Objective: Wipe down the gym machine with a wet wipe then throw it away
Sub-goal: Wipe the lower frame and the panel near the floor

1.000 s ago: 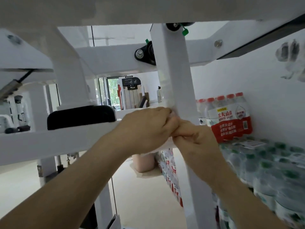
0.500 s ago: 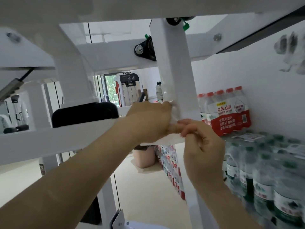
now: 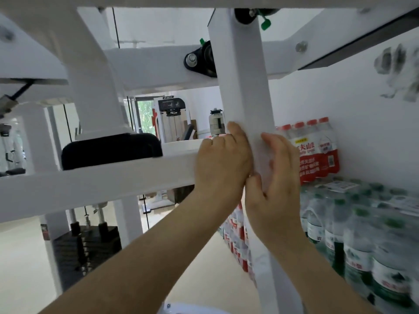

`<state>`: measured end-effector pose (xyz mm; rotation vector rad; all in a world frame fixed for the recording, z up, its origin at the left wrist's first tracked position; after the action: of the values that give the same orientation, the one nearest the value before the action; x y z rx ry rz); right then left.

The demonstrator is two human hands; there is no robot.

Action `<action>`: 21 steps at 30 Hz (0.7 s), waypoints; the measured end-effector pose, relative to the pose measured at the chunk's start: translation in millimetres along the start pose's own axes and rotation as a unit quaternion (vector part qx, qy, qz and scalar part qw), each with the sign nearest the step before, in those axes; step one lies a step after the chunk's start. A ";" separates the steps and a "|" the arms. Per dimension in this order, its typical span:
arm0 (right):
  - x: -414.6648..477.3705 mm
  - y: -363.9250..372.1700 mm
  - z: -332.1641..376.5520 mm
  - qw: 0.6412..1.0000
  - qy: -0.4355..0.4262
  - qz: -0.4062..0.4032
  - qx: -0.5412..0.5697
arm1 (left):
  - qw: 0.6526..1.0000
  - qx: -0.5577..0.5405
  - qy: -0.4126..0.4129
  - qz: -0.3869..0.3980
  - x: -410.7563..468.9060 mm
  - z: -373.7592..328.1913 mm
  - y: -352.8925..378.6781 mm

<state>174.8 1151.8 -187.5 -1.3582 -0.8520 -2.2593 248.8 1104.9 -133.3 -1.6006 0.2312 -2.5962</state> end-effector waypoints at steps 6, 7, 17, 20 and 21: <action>-19.4 25.9 11.2 0.997 -0.027 -0.014 -0.064 | 0.996 -0.035 0.047 -0.069 -8.7 20.1 -12.3; -22.9 32.6 15.6 0.993 -0.048 0.006 -0.107 | 0.994 -0.036 0.068 -0.075 -17.5 31.6 -15.8; -33.9 47.2 21.7 0.979 -0.112 0.107 -0.133 | 0.972 0.082 0.175 -0.136 -68.9 58.5 -7.7; -29.0 37.2 18.9 0.993 -0.066 0.088 -0.047 | 0.978 0.042 0.148 -0.140 -42.1 14.9 0.6; -28.9 34.4 20.8 0.994 -0.072 0.081 -0.035 | 0.980 0.032 0.142 -0.138 -36.7 9.1 2.4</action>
<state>222.3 1139.9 -195.1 -1.5775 -0.6864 -2.1063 273.5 1107.2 -162.0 -1.3199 -0.0630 -3.0044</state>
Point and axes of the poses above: each hand's wrist, its own x-axis towards the middle knuckle, its own y-axis out of the palm, z = x × y, the point moved 8 cm from there along x, towards the middle knuckle, and after that the axes turned 10 degrees about -z, right-handed, at the moved point
